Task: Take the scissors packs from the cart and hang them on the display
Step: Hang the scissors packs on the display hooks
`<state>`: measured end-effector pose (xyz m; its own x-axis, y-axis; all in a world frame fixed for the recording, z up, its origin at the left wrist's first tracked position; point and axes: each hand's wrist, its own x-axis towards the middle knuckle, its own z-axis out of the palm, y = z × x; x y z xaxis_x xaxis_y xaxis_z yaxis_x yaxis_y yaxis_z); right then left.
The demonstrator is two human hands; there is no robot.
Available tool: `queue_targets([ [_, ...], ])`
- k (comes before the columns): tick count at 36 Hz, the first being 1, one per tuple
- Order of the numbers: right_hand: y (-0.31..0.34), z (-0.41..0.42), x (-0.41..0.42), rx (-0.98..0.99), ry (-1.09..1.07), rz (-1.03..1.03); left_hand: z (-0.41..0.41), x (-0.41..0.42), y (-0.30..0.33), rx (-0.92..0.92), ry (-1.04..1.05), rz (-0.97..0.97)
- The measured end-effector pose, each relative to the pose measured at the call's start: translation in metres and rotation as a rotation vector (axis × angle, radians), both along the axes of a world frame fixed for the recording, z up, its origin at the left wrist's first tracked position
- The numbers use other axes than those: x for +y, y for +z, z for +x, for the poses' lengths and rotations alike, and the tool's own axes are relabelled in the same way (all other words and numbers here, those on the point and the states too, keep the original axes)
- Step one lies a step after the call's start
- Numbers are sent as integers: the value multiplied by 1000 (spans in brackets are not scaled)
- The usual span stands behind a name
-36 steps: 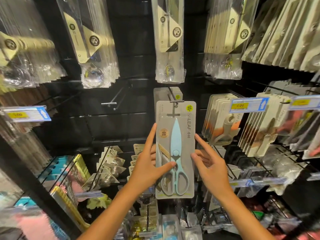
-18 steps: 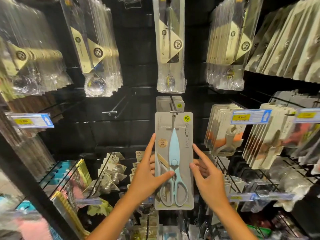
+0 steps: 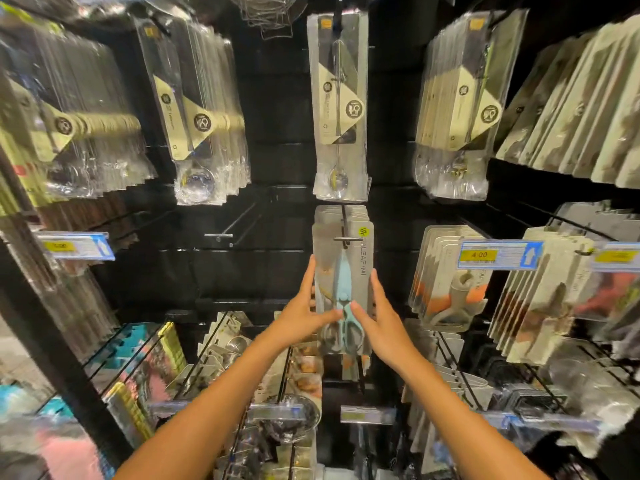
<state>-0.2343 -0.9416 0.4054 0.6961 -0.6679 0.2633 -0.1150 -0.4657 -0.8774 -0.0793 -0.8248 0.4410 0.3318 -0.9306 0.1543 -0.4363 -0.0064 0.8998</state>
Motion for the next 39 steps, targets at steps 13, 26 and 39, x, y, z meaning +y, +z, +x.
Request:
queue_targets([
  [13,7,23,-24,26,-24,-70,7,-21,4,-13,68,15],
  [26,-56,-10,32,292,282,-360,3,117,-80,-733,191,211],
  [39,-106,60,222,468,837,-596,-9,373,-151,-799,401,667],
])
